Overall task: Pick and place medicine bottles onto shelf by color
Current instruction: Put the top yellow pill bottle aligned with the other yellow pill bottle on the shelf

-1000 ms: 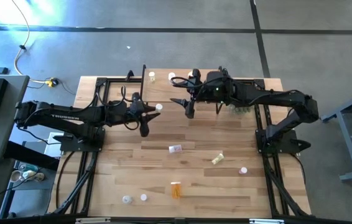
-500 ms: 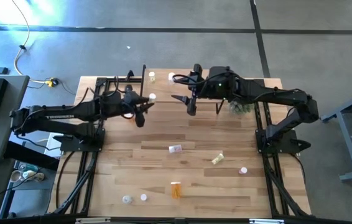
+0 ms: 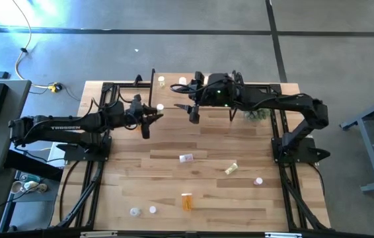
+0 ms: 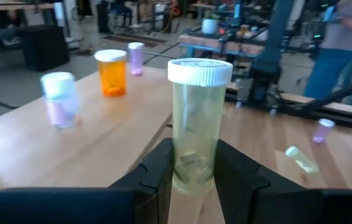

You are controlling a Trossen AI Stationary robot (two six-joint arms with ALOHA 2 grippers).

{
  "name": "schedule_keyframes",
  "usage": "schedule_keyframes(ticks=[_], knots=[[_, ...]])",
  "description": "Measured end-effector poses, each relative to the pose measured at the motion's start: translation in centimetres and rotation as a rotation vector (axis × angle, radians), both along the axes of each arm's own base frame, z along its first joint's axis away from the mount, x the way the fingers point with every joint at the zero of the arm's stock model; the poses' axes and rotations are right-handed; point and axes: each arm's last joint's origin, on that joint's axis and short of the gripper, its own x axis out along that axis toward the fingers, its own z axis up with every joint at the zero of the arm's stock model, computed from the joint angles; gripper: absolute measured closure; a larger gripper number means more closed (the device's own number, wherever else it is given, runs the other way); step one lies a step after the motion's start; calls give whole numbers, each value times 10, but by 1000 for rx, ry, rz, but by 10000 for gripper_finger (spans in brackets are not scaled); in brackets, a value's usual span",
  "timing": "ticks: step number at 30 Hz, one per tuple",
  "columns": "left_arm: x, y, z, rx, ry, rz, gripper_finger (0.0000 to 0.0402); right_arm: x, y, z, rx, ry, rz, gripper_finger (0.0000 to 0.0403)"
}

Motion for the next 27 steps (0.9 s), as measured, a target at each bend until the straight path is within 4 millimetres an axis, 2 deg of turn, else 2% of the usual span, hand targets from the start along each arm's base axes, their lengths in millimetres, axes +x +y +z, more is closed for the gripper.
schedule_keyframes(ticks=[10, 18, 21, 27], knots=[[-6, -3, -21, 40, -15, -21, 314, 33, -7, -33, 56, -11, 74, 141], [-6, -5, -23, 40, -4, -97, 314, 59, -10, -61, 141, -52, 109, 141], [-6, -5, -25, 33, 13, -96, 314, 64, -11, -67, 171, -65, 133, 141], [-6, -5, -25, 31, 14, -97, 314, 64, -10, -66, 214, -81, 136, 141]])
